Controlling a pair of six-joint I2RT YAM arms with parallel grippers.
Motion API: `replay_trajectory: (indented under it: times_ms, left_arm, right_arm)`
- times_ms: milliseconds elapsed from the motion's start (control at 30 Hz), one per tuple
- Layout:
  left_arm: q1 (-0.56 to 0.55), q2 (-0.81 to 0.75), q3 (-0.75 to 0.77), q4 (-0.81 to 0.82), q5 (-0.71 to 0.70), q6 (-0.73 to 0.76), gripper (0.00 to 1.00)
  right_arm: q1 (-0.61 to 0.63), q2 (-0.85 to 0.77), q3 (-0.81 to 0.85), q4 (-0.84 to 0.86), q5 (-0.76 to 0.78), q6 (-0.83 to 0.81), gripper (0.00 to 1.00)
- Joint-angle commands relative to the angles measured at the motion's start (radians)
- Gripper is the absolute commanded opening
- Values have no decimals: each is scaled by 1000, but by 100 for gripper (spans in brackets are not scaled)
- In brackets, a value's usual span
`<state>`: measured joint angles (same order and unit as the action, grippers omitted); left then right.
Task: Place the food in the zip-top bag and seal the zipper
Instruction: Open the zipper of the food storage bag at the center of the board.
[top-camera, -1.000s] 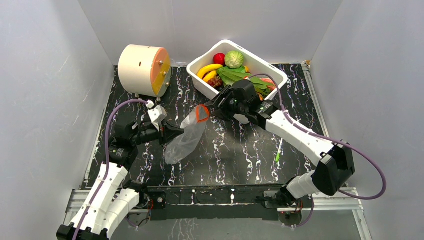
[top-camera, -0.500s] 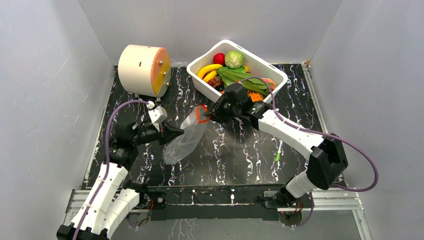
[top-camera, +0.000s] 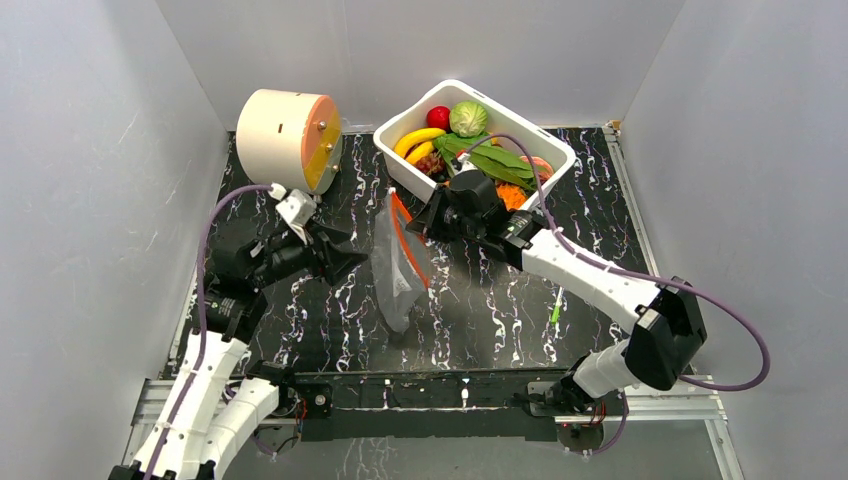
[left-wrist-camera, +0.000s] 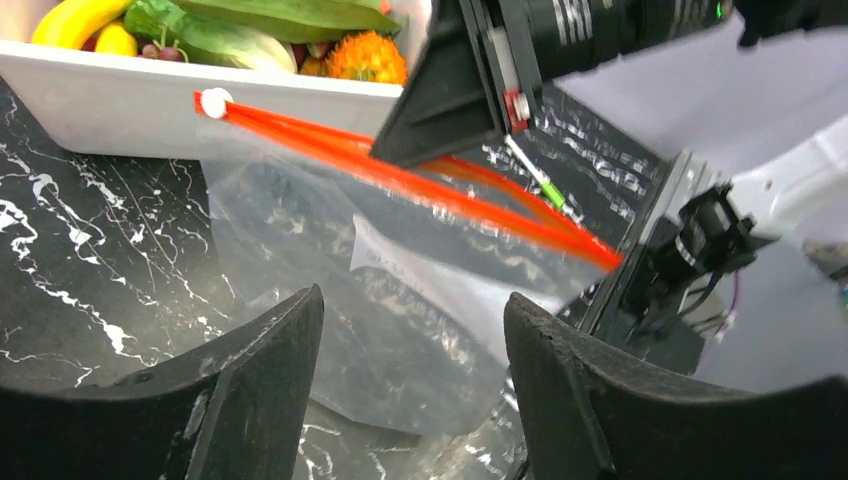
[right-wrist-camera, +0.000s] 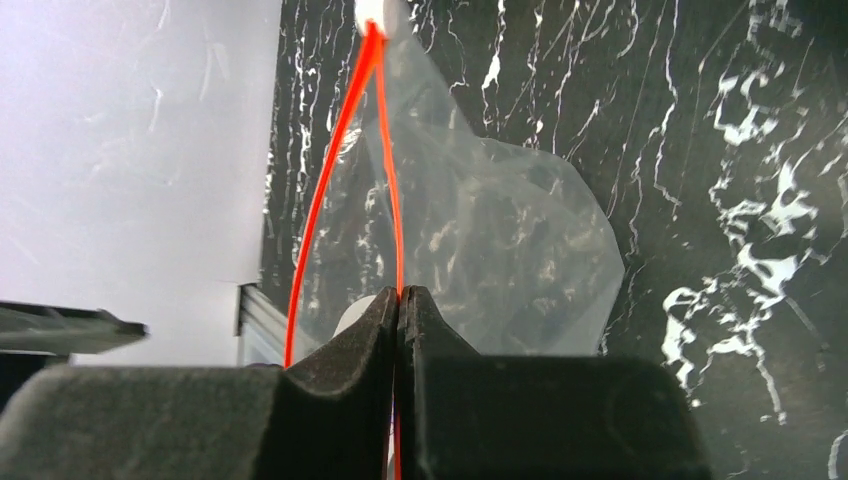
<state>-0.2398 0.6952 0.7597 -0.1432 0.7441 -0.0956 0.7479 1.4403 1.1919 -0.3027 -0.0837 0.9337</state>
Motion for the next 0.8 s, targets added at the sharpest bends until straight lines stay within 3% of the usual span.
replay_trajectory:
  times_ms: [0,133,300,533,767]
  left_arm:
    - [-3,31,97,-10,-82,-241,66]
    - [-3,112,171,-61,-148,-399,67]
    - [-3,180,230,-137,-151,-486,67]
    - [-3,180,224,-147,-143,-478,69]
    - [-3,175,212,-217,-249,-381,68]
  right_arm:
    - [78,-64,59,62,121,-230,0]
    - [178,-77,62,82,232,-302,0]
    - [275,-97,56,130,419,-327,0]
    - [361,-101,72,203,583,-338,0]
    - [392,-76,106,221,673,-315,0]
